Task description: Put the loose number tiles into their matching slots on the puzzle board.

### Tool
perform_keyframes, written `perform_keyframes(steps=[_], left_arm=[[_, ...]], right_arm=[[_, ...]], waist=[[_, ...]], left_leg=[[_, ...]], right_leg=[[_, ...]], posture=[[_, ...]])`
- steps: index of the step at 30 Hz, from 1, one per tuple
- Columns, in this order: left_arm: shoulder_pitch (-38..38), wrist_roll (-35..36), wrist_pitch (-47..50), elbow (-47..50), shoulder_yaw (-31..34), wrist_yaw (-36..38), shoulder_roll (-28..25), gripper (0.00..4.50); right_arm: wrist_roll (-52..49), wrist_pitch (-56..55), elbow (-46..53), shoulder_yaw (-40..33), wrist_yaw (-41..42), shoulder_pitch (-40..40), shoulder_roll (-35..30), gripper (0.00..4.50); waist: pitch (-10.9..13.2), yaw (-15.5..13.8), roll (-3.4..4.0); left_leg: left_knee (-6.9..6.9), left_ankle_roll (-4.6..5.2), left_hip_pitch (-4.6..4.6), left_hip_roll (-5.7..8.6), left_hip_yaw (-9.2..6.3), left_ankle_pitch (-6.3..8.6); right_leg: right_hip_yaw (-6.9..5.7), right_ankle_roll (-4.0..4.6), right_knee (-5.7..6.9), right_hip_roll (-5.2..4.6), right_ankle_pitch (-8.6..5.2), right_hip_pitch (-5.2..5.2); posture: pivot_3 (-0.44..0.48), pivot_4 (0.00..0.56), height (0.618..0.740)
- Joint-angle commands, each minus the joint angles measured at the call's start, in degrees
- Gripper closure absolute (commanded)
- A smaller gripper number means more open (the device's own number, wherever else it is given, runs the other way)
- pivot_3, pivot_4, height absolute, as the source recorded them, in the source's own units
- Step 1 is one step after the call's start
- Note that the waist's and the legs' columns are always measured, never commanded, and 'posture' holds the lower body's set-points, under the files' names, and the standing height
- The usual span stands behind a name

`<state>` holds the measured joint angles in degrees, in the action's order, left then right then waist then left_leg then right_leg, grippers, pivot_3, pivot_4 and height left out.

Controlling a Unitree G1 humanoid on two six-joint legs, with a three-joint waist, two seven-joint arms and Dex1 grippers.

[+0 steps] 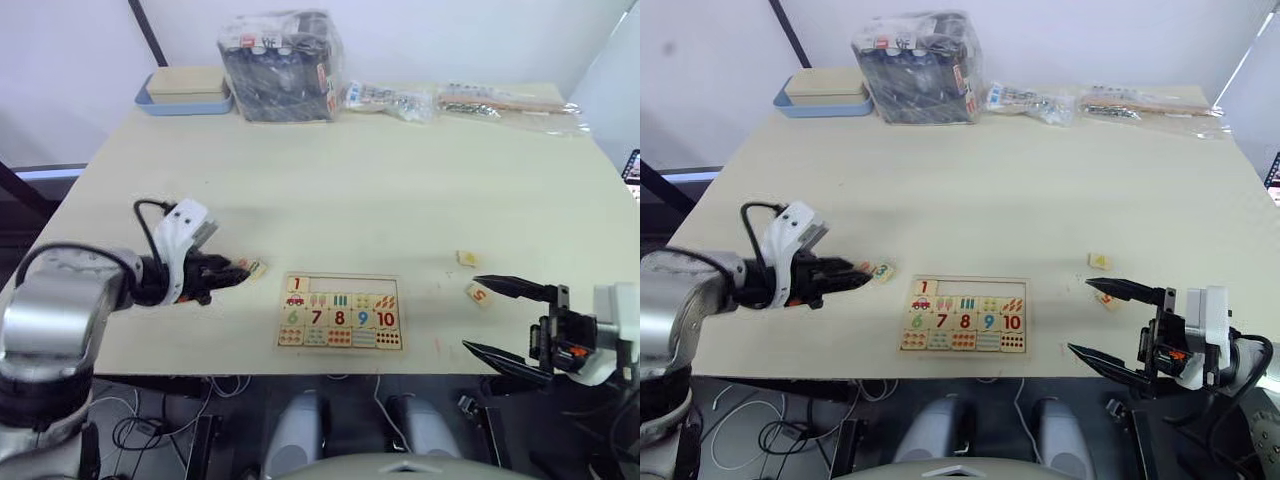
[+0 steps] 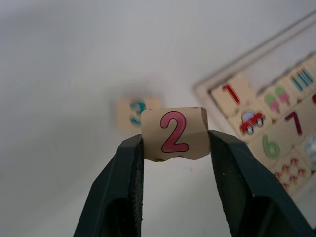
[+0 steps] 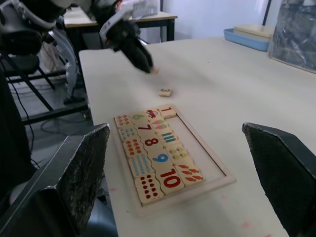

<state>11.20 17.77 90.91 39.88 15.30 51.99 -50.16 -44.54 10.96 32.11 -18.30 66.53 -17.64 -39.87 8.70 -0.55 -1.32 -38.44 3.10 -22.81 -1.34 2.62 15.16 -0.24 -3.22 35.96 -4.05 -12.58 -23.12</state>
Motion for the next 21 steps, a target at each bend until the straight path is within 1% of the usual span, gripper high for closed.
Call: perform_keyframes(steps=[1, 5, 8, 10, 14, 16, 18, 19, 21], left_arm=[[-5.6, 3.5, 1.6, 6.5, 4.8, -7.8, 3.0, 3.03], [-10.2, 7.6, 1.6, 9.9, 7.0, -18.9, 11.5, 3.03], [-11.6, 8.7, 1.6, 11.3, 6.4, -26.5, 17.4, 3.03], [-11.8, 10.1, 1.6, 11.9, 6.0, -30.7, 19.9, 3.03], [-11.7, 13.7, 1.6, 12.1, 6.2, -39.4, 24.9, 3.03], [-11.7, 15.6, 1.6, 11.7, 6.5, -42.2, 26.2, 3.03], [-11.5, 18.1, 1.6, 11.2, 7.0, -44.4, 27.0, 2.0], [-11.5, 19.4, 1.6, 11.1, 7.3, -45.2, 27.3, 1.94], [-11.2, 23.6, 1.6, 10.9, 8.5, -47.6, 27.3, 1.27]], right_arm=[[-2.0, 0.7, 0.1, -0.2, 1.8, 0.8, -1.1, 0.0], [-2.3, 1.3, -0.4, 0.4, 3.6, 1.3, -2.0, 0.0], [-2.4, 1.5, -0.8, 0.5, 4.5, 1.7, -2.2, 0.0], [-2.2, 1.2, -1.0, 0.6, 5.7, 1.9, -2.6, 0.0], [-1.6, -0.4, -1.2, 0.2, 9.5, 0.8, -3.3, 0.0], [-1.2, -1.0, -1.8, -0.1, 10.4, 0.7, -3.5, 0.0], [-0.9, -1.2, -2.2, -0.2, 10.6, 0.8, -3.5, 0.0], [-0.9, -1.3, -2.4, -0.2, 10.7, 0.8, -3.5, 0.0], [-0.8, -1.5, -2.7, -0.3, 10.9, 0.8, -3.4, 0.0]], waist=[[0.0, -0.1, 0.0], [0.0, -0.8, -0.03], [-0.1, -0.8, 0.03], [-0.1, -0.9, -0.1], [-0.1, -0.9, -0.02], [-0.2, -0.9, 0.06], [-0.2, -0.9, 0.09], [-0.2, -0.9, 0.09], [-0.2, -0.9, 0.13]], left_leg=[[0.0, 0.0, 0.02, 0.0, -0.02, 0.0], [-0.02, -0.02, 0.04, 0.02, -0.14, -0.01], [-0.02, -0.02, 0.05, 0.03, -0.14, -0.01], [-0.02, -0.01, 0.03, 0.07, -0.11, 0.0], [-0.02, -0.01, 0.05, 0.07, -0.17, -0.01], [-0.02, -0.01, 0.05, 0.07, -0.17, -0.01], [-0.02, -0.01, 0.05, 0.07, -0.17, 0.0], [-0.02, -0.01, 0.06, 0.07, -0.16, -0.01], [-0.02, -0.01, 0.06, 0.07, -0.17, -0.01]], right_leg=[[0.01, 0.0, 0.01, 0.01, 0.0, 0.0], [-0.1, 0.07, 0.04, -0.07, -0.02, 0.05], [-0.09, 0.08, 0.01, -0.09, -0.02, 0.07], [-0.06, 0.07, 0.0, -0.16, -0.01, 0.07], [-0.11, 0.1, 0.02, -0.16, -0.01, 0.09], [-0.1, 0.1, 0.01, -0.17, -0.01, 0.09], [-0.1, 0.1, 0.01, -0.16, -0.01, 0.1], [-0.1, 0.1, 0.01, -0.16, -0.01, 0.1], [-0.1, 0.11, 0.01, -0.16, -0.01, 0.1]], posture=[[0.0, 0.15, 0.74], [0.0, 0.15, 0.74], [0.0, 0.15, 0.74], [0.0, 0.15, 0.74], [0.0, 0.15, 0.74], [0.0, 0.15, 0.74], [0.0, 0.15, 0.74], [0.0, 0.15, 0.74], [0.0, 0.15, 0.74]])
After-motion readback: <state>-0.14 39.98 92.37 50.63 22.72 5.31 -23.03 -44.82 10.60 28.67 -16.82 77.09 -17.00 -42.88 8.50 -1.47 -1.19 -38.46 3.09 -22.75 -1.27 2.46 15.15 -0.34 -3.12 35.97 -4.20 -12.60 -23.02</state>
